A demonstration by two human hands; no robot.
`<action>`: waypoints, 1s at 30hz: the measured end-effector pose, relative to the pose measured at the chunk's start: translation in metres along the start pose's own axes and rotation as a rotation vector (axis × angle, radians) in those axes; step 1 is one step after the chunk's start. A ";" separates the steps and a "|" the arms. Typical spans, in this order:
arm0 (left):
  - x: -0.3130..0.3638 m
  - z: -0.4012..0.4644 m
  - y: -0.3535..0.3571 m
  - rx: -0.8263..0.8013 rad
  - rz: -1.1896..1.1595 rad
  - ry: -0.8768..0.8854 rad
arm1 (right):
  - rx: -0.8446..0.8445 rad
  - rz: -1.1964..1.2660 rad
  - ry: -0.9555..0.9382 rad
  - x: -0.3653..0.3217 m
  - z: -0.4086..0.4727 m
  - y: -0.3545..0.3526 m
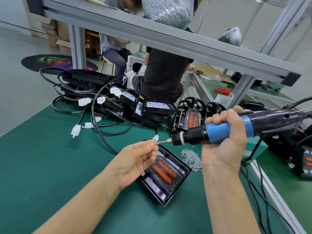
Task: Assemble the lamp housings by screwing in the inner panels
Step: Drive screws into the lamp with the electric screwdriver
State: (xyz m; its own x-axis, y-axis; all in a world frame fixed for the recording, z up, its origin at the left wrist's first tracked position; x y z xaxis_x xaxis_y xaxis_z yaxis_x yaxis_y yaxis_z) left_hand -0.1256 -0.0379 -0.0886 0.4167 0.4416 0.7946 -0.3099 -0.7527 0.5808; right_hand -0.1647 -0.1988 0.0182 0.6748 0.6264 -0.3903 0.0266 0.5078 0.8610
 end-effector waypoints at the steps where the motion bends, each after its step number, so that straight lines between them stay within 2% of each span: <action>1: -0.001 0.001 -0.001 0.003 -0.001 0.001 | -0.005 -0.010 -0.004 0.001 0.000 0.000; 5: -0.001 0.003 -0.007 0.033 0.052 0.035 | -0.054 -0.056 -0.002 0.007 0.000 -0.003; 7: 0.003 0.005 -0.012 0.092 0.171 0.096 | -0.063 -0.084 0.000 0.013 0.002 -0.005; 9: 0.010 0.007 -0.022 0.222 0.429 0.204 | -0.058 -0.117 -0.003 0.019 0.004 -0.009; 11: 0.019 0.010 -0.032 0.363 0.803 0.320 | -0.049 -0.183 -0.021 0.026 0.007 -0.014; 13: 0.023 0.014 -0.035 0.412 1.155 0.387 | -0.038 -0.264 -0.028 0.035 0.008 -0.021; 15: 0.023 0.016 -0.032 0.424 1.355 0.387 | -0.032 -0.357 -0.035 0.043 0.007 -0.025; 23: 0.022 0.018 -0.026 0.430 1.515 0.546 | -0.063 -0.477 -0.096 0.058 0.009 -0.028; 30: 0.023 0.020 -0.027 0.407 1.516 0.553 | -0.114 -0.514 -0.048 0.065 0.008 -0.031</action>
State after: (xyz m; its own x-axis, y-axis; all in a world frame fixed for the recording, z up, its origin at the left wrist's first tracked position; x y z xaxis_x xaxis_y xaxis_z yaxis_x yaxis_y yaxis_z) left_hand -0.0908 -0.0176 -0.0894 -0.3949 -0.7194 0.5714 0.1421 -0.6623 -0.7357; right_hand -0.1159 -0.1788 -0.0308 0.6291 0.2532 -0.7350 0.2844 0.8049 0.5207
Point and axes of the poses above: each hand's wrist, its own z-axis towards the middle knuckle, its own y-axis out of the palm, x = y × z, the point moved 3 cm from there along z, towards the middle knuckle, and after that the axes turned 10 degrees about z, right-handed, at the moved point
